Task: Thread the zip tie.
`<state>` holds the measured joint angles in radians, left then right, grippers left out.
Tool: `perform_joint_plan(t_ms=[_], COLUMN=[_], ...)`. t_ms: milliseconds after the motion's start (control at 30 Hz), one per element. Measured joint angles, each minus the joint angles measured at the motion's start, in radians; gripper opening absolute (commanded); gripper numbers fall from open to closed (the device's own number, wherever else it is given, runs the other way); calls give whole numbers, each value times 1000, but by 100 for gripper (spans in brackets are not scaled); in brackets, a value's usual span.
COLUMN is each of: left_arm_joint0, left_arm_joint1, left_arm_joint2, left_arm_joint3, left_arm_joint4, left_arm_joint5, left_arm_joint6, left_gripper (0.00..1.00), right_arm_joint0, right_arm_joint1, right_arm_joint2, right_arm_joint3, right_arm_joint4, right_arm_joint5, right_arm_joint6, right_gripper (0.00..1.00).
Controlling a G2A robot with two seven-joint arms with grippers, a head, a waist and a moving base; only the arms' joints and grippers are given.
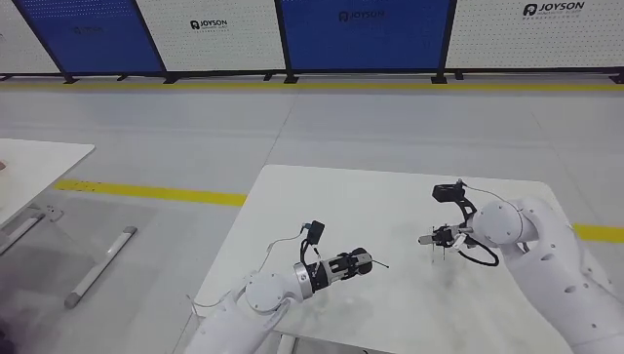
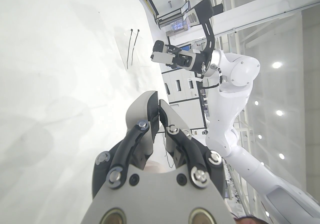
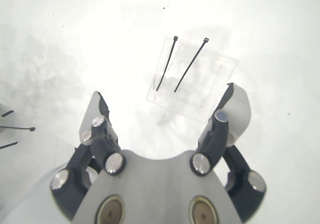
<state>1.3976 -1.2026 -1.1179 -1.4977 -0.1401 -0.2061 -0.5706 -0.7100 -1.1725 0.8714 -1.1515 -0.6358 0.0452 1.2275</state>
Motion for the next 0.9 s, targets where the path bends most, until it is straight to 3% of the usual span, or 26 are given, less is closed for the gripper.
perform_joint_plan(t_ms=[33, 67, 100, 167, 300, 467, 667, 900], left_arm_joint0=[0, 0, 0, 0, 0, 0, 0, 0], left_arm_joint1=[0, 0, 0, 0, 0, 0, 0, 0], left_arm_joint2=[0, 0, 0, 0, 0, 0, 0, 0], left_arm_joint3=[0, 0, 0, 0, 0, 0, 0, 0], left_arm_joint4=[0, 0, 0, 0, 0, 0, 0, 0], left_arm_joint5=[0, 0, 0, 0, 0, 0, 0, 0], left_arm_joint6=[0, 0, 0, 0, 0, 0, 0, 0], left_gripper=[0, 0, 0, 0, 0, 0, 0, 0], right_arm_joint0=[-1, -1, -1, 1, 9, 22, 47, 76], right_arm_joint1=[0, 1, 2, 2, -1, -7, -22, -44], right_arm_joint2=[6, 13, 18, 24, 22, 14, -6, -44], right_arm_joint3=[1, 1, 2, 5, 14, 49, 104, 163], right_arm_joint4=[9, 19, 24, 26, 12, 23, 34, 24], right_arm_joint5=[-1, -4, -4, 12, 63, 79, 108, 154], right_arm_joint6=[-3, -4, -4, 0, 8, 33, 32, 31], right_gripper=[100, 68, 47, 39, 40, 35, 44, 41])
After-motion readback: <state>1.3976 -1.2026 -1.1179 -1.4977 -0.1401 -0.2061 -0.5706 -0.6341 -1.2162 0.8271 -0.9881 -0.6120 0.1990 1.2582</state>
